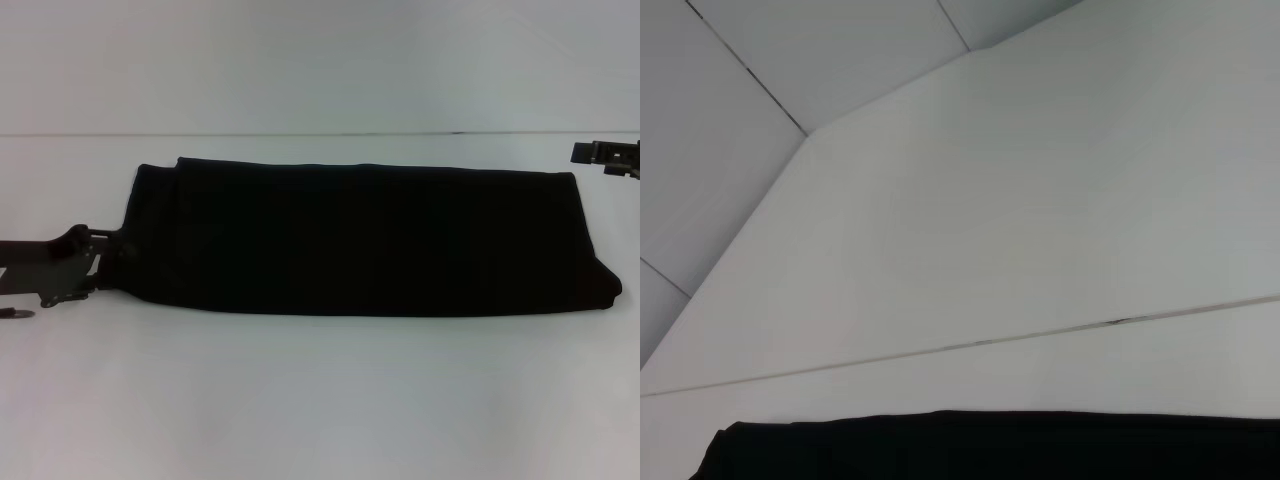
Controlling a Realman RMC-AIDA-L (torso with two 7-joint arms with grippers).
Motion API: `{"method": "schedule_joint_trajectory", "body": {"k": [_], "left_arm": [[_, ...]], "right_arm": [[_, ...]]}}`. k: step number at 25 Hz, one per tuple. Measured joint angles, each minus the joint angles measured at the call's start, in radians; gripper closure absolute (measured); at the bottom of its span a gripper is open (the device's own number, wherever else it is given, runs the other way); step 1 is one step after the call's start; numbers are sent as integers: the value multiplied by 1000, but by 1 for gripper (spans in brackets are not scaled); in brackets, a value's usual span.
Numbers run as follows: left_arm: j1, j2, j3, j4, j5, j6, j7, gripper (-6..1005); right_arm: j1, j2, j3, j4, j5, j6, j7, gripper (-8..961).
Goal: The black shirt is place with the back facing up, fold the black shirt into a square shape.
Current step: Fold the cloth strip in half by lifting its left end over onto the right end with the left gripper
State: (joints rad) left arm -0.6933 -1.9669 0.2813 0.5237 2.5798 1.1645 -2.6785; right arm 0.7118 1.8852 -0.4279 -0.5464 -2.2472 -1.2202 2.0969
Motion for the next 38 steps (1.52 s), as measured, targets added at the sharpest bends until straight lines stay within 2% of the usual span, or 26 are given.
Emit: {"method": "schedule_joint_trajectory", "body": {"k": [2,7,18,23,27,31,33,35,38], "left_arm": [[3,-1,-1,0,-1,3,7,251],[8,-2,-1,-1,-6,6,22,493],[21,-8,-1,2,-8,9,64,935],[41,-12,-17,14,-46,27,149,966],[66,-12,-70,40,-93,83,266,972],[115,-9,-128,90,-115,141,350,973],[158,0,-186,117,-123,172,391,973],[185,6,-211,138,-123,190,404,973],[230,11,-225,191,-123,217,409,972]], "right_arm": [[0,0,0,0,0,0,0,162],[0,0,0,0,0,1,0,163],[0,0,0,0,0,1,0,162],[3,8,0,0,2,3,-6,162],[9,17,-5,3,32,12,-10,162],[25,30,-9,14,49,36,-11,162],[35,40,-9,14,50,47,-10,162],[50,59,-9,15,51,62,-8,162],[60,70,-9,15,51,71,-9,163]]}}
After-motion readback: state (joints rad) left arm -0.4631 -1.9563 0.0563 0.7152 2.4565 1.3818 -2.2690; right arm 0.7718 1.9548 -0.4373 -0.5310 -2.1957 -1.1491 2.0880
